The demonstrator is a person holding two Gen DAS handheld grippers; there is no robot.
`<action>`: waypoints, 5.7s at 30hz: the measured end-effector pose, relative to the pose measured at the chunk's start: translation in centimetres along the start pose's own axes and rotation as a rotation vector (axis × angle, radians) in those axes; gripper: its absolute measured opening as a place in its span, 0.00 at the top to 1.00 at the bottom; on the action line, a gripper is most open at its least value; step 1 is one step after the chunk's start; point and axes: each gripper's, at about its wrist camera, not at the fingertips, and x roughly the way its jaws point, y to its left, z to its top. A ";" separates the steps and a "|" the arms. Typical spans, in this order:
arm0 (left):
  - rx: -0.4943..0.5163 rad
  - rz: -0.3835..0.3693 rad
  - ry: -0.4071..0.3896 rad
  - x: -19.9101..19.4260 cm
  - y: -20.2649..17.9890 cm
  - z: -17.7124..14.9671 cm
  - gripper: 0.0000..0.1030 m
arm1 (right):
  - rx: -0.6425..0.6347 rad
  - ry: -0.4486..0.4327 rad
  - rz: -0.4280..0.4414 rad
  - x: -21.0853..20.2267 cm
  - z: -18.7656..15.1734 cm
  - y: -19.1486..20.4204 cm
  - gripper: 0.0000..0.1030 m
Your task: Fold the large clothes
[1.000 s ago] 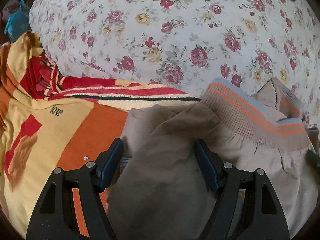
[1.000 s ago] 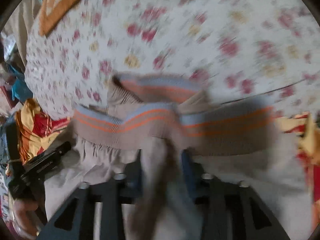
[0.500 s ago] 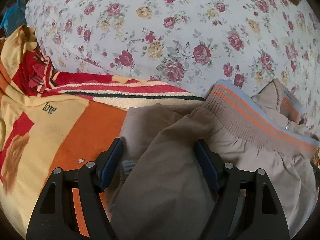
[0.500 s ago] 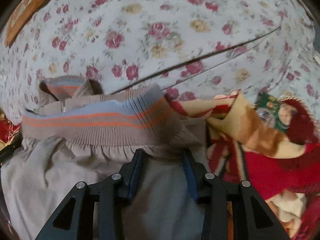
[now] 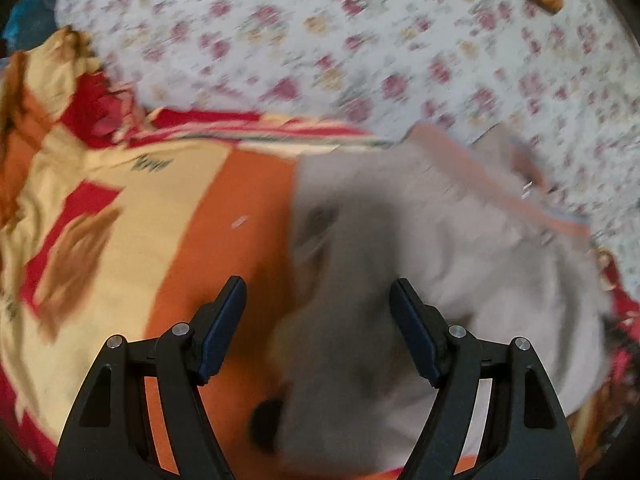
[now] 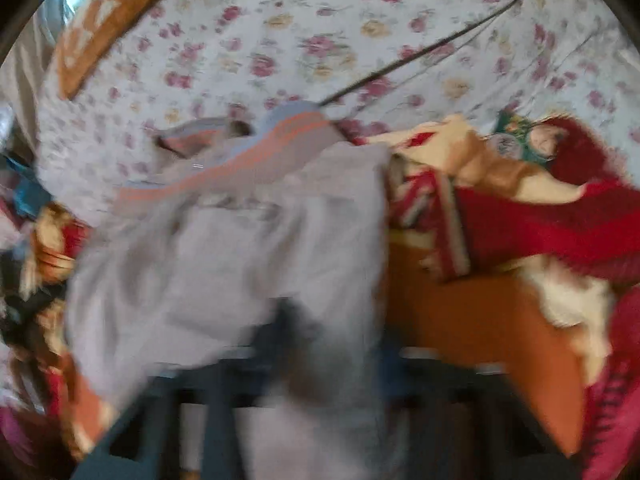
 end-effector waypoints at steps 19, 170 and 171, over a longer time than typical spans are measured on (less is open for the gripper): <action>0.022 0.041 -0.054 -0.3 0.6 -3.2 0.27 | -0.114 -0.055 -0.030 -3.6 -1.3 10.1 0.52; 0.416 -0.066 -0.062 -4.2 -22.8 -7.0 0.41 | 0.203 -0.062 0.386 -3.8 -2.4 3.3 0.22; 0.409 -0.074 -0.056 -4.2 -22.6 -6.9 0.41 | 0.184 -0.067 0.380 -3.6 -2.3 3.7 0.27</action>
